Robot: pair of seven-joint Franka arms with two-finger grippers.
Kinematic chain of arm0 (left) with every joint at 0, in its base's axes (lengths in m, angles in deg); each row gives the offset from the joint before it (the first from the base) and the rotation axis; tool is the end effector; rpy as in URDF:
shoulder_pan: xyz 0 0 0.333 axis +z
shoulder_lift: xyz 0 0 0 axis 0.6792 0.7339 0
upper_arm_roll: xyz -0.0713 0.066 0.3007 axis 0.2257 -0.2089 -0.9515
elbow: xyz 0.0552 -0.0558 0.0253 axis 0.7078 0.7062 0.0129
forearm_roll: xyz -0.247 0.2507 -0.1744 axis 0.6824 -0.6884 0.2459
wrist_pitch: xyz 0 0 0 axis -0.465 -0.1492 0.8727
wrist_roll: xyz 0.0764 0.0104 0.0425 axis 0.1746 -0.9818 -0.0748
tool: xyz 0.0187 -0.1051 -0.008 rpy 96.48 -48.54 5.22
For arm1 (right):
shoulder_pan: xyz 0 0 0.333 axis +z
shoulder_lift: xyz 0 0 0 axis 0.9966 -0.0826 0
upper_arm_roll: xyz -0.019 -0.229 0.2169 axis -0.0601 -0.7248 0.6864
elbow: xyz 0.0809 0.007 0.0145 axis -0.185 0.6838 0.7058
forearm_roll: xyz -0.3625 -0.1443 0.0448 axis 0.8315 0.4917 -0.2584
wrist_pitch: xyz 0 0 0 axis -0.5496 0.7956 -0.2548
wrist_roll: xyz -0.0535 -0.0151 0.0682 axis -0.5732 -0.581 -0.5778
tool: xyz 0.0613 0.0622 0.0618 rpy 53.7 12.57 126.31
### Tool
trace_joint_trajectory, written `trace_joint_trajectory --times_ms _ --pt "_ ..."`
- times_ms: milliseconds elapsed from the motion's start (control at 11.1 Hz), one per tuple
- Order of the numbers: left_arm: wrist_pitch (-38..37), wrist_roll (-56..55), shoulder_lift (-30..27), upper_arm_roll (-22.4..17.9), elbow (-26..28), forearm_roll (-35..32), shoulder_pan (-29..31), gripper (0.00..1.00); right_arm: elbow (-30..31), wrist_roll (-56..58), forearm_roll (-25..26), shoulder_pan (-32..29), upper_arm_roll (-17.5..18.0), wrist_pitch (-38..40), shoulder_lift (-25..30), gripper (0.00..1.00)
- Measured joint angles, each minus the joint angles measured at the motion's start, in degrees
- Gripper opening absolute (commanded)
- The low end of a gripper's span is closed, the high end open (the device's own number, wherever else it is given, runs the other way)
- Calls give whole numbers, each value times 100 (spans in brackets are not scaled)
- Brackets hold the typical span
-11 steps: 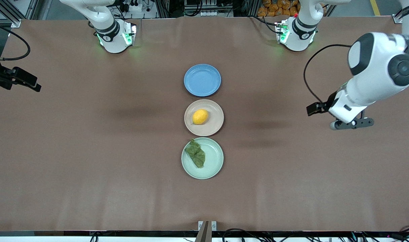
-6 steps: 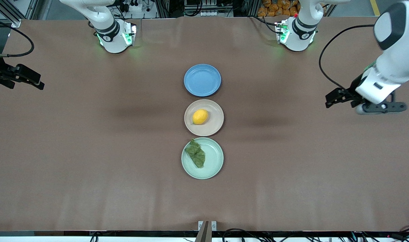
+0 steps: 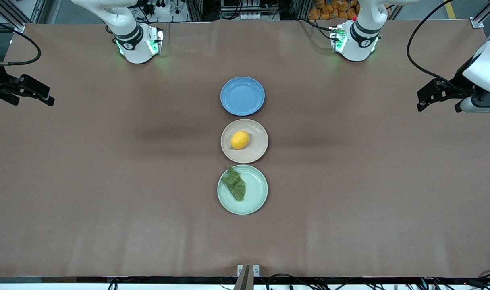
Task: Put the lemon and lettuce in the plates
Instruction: 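Release the lettuce and return the left gripper to rest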
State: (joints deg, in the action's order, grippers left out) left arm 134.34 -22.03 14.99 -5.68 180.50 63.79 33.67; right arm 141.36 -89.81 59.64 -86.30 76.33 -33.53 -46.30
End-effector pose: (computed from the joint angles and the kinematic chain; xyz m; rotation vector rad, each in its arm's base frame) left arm 0.5449 -0.0529 0.6264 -3.1256 0.0995 -0.1123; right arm 0.5453 -0.0021 0.6456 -3.0956 0.0848 0.0278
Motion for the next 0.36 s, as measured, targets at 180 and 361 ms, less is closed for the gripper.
trace_joint_trajectory --times_ms 180,361 --pt "-68 22 1 24 -89 0 -3 100 1 104 -29 0 0 1 0 100" --pt "-78 23 1 32 -112 0 -5 100 1 141 -56 0 1 1 0 100"
